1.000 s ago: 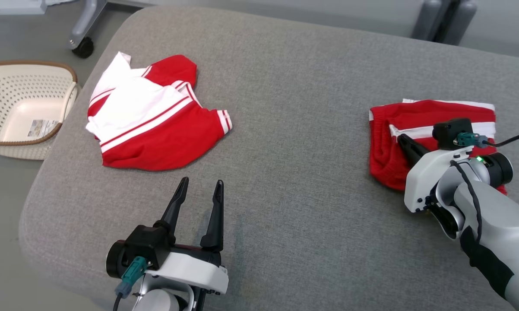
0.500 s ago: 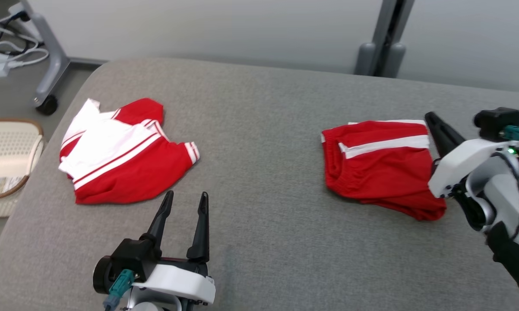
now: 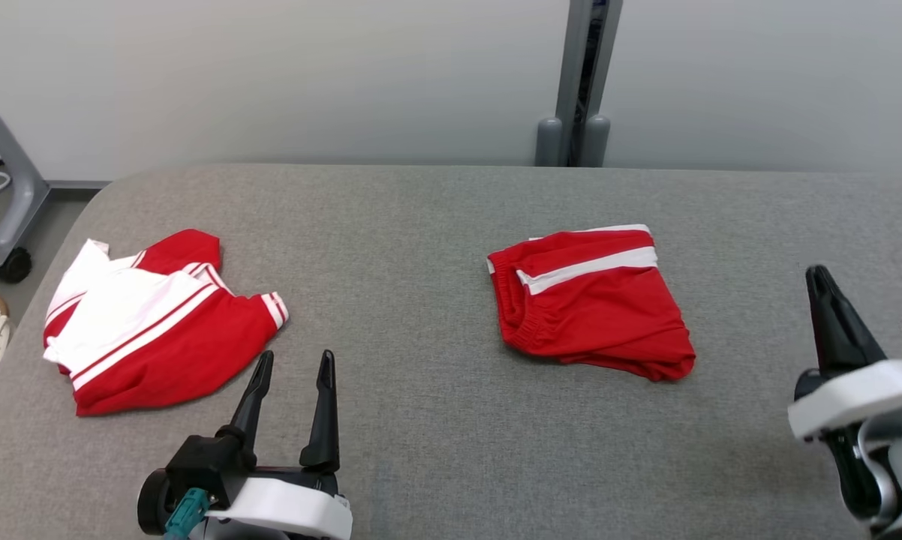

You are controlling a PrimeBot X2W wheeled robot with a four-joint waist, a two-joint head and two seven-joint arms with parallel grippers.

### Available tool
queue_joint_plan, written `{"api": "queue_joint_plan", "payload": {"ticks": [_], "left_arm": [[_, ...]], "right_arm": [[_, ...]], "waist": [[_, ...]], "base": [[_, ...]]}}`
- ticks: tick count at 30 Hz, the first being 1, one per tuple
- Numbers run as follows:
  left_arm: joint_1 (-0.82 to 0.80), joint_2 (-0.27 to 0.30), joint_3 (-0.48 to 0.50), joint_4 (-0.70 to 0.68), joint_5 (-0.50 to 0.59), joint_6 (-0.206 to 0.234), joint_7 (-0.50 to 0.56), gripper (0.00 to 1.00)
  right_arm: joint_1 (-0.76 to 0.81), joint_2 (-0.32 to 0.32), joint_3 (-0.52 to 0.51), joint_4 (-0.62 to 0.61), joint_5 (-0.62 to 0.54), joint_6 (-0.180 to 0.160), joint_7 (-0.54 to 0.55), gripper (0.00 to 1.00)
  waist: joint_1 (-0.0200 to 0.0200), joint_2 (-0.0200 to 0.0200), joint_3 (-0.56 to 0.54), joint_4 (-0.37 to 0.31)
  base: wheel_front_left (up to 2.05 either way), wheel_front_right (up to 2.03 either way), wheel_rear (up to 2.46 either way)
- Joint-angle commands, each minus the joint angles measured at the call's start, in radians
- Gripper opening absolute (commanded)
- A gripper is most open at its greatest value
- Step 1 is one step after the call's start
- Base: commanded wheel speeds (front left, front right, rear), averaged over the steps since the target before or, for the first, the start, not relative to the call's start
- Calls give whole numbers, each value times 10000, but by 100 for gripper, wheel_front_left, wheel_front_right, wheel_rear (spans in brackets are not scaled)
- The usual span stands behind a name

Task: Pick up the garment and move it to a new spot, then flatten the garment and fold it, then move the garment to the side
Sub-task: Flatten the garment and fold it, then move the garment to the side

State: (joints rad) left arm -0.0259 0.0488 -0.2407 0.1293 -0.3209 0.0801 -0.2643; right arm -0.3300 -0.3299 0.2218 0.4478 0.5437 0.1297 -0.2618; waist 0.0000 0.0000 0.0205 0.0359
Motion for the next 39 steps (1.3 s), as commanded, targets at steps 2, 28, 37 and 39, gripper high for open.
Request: {"api": "queue_joint_plan", "payload": {"ticks": [2, 28, 37, 39], "left_arm": [[43, 40, 58, -4, 69, -77, 7, 100], [53, 39, -26, 341, 141, -266, 8, 100], [-325, 39, -271, 541, 428, -433, 8, 100], [-412, 42, -353, 591, 472, -451, 8, 100]], "right_arm": [[594, 258, -516, -357, -365, 20, -46, 0], [1904, 1235, -1318, -705, -953, 20, -47, 100], [38, -33, 727, 429, 2327, 20, 1530, 100], [-354, -437, 1183, 483, 3408, 20, 2259, 100]], "waist": [[0, 0, -48, -115], [0, 0, 126, -114], [0, 0, 845, 431], [0, 0, 1041, 601]], "base": [[0, 0, 0], [0, 0, 0], [0, 0, 0], [0, 0, 0]]}}
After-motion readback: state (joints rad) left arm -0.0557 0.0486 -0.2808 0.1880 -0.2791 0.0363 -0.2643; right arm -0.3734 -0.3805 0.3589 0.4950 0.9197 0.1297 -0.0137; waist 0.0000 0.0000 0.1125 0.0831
